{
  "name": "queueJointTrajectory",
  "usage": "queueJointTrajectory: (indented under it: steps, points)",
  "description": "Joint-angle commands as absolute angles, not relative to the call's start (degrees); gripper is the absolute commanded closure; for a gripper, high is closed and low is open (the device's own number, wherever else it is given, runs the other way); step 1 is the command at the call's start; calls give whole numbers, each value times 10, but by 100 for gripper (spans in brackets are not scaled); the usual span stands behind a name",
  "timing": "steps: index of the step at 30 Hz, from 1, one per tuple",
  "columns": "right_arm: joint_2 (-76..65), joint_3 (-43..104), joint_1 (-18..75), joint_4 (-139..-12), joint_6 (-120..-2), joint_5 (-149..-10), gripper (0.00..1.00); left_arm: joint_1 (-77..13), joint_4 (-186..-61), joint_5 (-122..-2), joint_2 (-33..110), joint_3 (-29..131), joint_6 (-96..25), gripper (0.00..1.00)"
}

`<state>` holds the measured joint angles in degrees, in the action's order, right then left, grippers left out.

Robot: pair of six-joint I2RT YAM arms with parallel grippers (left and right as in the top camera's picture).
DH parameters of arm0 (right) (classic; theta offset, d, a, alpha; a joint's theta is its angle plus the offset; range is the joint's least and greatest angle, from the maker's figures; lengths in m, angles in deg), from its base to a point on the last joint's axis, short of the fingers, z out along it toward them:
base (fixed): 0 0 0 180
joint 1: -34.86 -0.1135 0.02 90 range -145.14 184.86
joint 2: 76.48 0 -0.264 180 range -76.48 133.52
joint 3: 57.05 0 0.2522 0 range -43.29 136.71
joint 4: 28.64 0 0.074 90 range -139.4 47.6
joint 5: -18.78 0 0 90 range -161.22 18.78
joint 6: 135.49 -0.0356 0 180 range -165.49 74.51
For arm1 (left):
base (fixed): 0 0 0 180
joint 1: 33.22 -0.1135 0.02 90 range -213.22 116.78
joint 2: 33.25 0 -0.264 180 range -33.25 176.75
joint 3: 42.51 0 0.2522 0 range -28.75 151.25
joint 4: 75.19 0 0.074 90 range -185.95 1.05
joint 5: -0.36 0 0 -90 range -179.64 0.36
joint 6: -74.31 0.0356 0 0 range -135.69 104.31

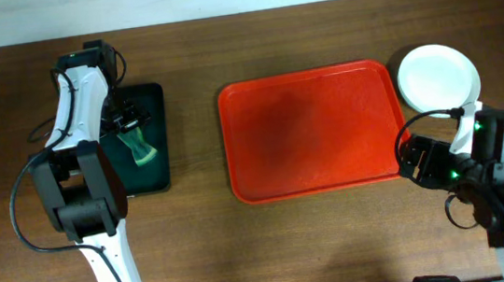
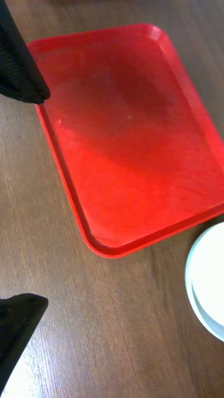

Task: Clean dirty plates on tray and stack at the side

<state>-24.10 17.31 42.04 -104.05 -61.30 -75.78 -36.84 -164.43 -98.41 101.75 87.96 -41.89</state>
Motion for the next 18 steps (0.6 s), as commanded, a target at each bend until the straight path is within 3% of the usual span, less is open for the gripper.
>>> queueJointTrajectory:
  steps: [1,5,12,18]
  points:
    - [-215,165,414,-1042,-610,-751,2,-369,-1645,-984,1014,886,-418,1]
    - [-305,91,397,-993,-594,-756,2,-369,-1645,-984,1014,886,-418,1]
    - [-752,-282,284,-706,-568,-774,2,-369,-1645,-984,1014,886,-418,1]
    - [-763,-405,316,-485,-567,-781,2,-369,-1645,-984,1014,886,-418,1]
